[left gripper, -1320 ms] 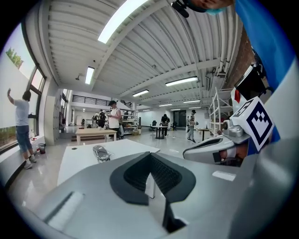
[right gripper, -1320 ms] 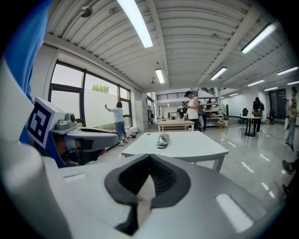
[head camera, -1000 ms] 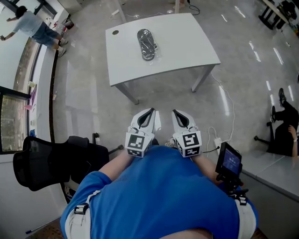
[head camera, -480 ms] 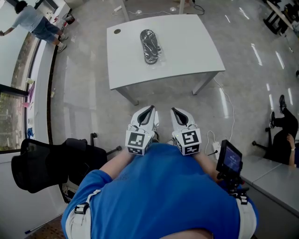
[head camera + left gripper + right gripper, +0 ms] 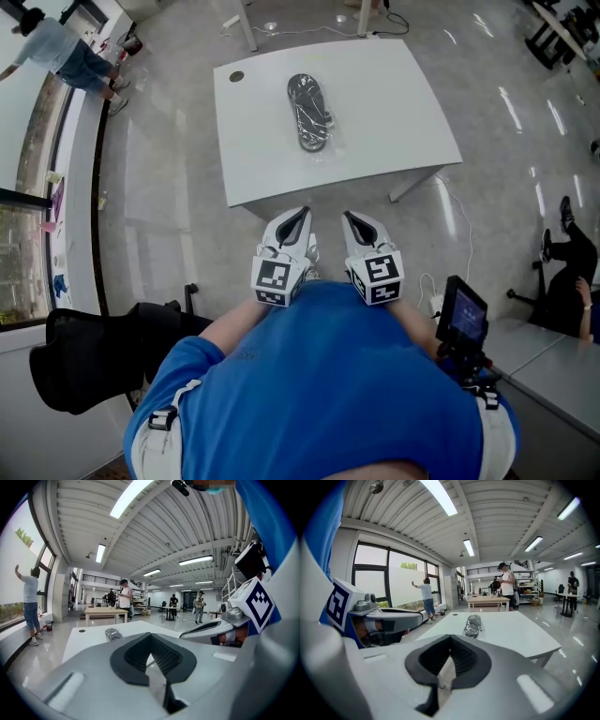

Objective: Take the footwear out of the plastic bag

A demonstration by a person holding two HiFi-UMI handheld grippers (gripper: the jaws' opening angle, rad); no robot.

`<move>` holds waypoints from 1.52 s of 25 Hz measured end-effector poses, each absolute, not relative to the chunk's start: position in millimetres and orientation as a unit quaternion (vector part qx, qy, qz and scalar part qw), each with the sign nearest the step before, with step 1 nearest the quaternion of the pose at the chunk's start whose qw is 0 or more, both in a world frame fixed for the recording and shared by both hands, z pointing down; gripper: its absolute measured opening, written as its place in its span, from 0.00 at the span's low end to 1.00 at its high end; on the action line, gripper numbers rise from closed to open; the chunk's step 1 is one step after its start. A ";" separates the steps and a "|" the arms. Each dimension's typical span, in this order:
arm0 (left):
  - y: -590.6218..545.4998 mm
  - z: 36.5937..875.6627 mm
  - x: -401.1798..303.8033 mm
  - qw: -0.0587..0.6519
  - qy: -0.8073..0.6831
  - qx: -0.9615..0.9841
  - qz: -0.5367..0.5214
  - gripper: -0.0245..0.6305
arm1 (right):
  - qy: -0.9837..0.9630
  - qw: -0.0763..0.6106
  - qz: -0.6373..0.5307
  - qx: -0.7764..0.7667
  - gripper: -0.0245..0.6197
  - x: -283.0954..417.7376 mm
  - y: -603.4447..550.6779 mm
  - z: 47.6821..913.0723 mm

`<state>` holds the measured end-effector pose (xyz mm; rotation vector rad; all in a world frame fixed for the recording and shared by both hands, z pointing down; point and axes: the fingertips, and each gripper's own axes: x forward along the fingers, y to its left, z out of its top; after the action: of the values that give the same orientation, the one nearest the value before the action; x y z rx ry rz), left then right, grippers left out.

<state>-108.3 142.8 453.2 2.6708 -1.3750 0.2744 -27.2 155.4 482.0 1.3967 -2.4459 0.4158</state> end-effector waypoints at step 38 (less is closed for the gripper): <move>-63.8 504.9 -120.0 0.098 -0.543 0.814 0.183 0.05 | -0.841 0.230 0.287 0.397 0.25 20.6 -84.8 581.0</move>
<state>-120.0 -63.8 504.9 2.4076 -1.6067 0.5405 20.6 -84.8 581.0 1.0933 -2.3123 0.7889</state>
